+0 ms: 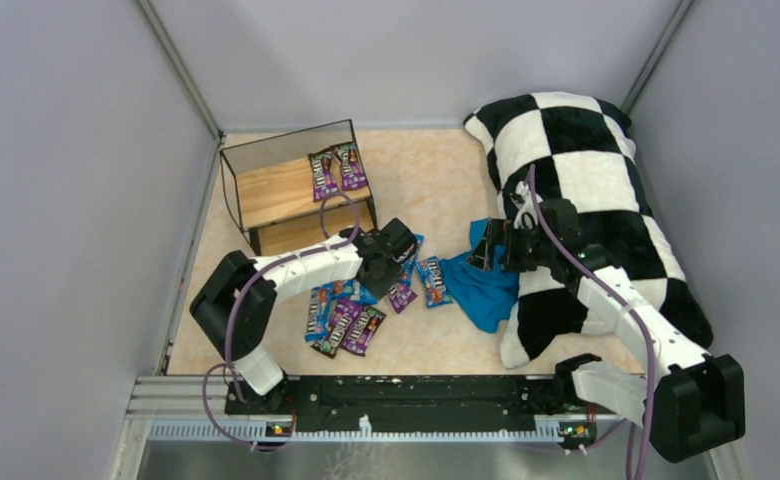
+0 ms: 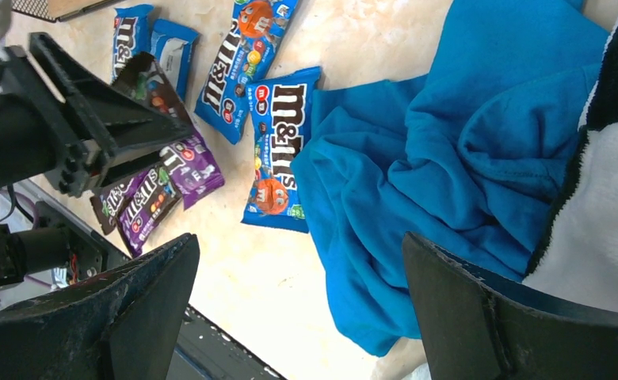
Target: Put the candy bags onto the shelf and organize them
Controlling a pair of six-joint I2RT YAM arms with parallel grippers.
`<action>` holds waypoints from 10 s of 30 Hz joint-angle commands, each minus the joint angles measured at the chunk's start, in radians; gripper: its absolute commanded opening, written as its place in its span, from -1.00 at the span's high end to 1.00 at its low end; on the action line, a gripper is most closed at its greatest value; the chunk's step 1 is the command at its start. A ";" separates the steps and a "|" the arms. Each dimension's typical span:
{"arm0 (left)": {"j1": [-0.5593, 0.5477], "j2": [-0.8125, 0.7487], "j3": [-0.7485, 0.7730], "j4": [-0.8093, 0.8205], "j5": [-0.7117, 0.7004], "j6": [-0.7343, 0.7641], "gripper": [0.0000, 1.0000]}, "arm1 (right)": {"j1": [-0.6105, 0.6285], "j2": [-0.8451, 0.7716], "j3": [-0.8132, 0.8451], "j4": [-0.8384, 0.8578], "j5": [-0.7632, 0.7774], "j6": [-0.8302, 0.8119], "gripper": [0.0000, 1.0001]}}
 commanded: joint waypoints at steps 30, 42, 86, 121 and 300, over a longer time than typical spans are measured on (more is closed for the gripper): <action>0.081 -0.499 0.161 -0.199 -0.239 0.681 0.18 | 0.008 -0.034 -0.017 0.009 0.013 0.025 -0.97; 0.464 -0.348 0.407 -0.179 -0.106 1.142 0.21 | 0.008 -0.011 -0.022 0.013 0.020 0.006 -0.97; 0.687 -0.194 0.546 -0.062 0.305 1.356 -0.70 | 0.008 0.028 -0.042 0.042 0.018 -0.006 -0.97; 0.004 -0.214 -0.197 -0.013 0.342 1.141 -0.80 | 0.036 0.018 -0.058 0.074 -0.027 0.077 -0.97; 0.122 -0.124 -0.141 -0.134 0.196 1.188 -0.97 | 0.125 0.135 -0.073 0.153 -0.017 0.113 -0.97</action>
